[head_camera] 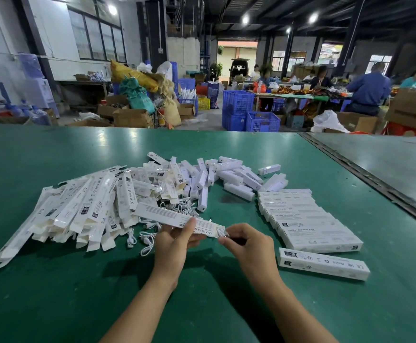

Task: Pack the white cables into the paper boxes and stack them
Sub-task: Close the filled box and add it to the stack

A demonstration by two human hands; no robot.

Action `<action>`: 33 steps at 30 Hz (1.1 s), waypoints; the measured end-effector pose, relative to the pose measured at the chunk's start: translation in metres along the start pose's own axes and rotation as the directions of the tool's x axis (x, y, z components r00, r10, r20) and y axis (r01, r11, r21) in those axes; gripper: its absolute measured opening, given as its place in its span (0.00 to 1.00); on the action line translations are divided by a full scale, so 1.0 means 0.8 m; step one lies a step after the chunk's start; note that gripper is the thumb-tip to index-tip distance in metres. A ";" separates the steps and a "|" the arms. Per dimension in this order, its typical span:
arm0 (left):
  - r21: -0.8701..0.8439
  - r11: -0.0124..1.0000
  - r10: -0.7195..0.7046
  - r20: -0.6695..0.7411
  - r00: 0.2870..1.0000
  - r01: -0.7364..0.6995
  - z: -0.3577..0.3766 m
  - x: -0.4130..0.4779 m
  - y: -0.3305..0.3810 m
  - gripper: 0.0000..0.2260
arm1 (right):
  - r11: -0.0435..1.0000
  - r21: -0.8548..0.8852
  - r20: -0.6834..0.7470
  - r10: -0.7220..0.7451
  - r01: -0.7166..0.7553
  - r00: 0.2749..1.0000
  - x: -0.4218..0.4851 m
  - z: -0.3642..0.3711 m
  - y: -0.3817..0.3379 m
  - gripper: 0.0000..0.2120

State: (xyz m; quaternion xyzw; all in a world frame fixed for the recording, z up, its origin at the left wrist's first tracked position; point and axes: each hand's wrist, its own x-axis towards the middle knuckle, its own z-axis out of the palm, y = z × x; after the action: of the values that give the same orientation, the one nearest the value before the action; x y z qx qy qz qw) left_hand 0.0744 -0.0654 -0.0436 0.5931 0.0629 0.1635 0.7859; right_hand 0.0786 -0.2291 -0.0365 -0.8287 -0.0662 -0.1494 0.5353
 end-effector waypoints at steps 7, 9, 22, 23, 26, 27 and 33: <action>0.030 0.999 0.035 0.029 0.999 -0.036 0.002 -0.004 -0.001 0.05 | 0.996 0.089 -0.020 0.031 -0.029 0.999 -0.001 0.001 -0.001 0.06; 0.029 0.999 0.038 0.035 0.999 -0.039 0.004 -0.005 0.000 0.05 | 0.991 0.128 -0.025 0.037 -0.033 0.999 -0.001 0.002 -0.002 0.06; -0.022 0.999 0.034 0.039 0.999 -0.033 0.004 -0.005 0.002 0.07 | 0.811 0.507 0.230 0.197 -0.291 0.953 0.001 -0.003 0.000 0.15; -0.026 0.999 0.031 0.036 0.999 -0.030 0.004 -0.005 0.003 0.07 | 0.800 0.516 0.252 0.199 -0.306 0.947 0.002 -0.003 0.001 0.15; -0.027 0.999 0.028 0.033 0.999 -0.027 0.004 -0.005 0.002 0.06 | 0.779 0.528 0.289 0.211 -0.339 0.934 0.002 -0.003 0.001 0.15; -0.027 0.999 0.027 0.036 0.999 -0.026 0.004 -0.005 0.002 0.05 | 0.776 0.527 0.287 0.219 -0.345 0.932 0.001 -0.002 0.001 0.14; -0.028 0.999 0.021 0.086 0.996 -0.018 0.005 -0.008 0.001 0.05 | 0.834 0.456 0.225 0.229 -0.310 0.947 -0.001 0.000 0.002 0.14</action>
State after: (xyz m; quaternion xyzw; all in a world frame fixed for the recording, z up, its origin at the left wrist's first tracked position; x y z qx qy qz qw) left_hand 0.0695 -0.0709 -0.0424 0.5894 0.0209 0.1462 0.7943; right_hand 0.0783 -0.2301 -0.0380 -0.6779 -0.0267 0.0165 0.7345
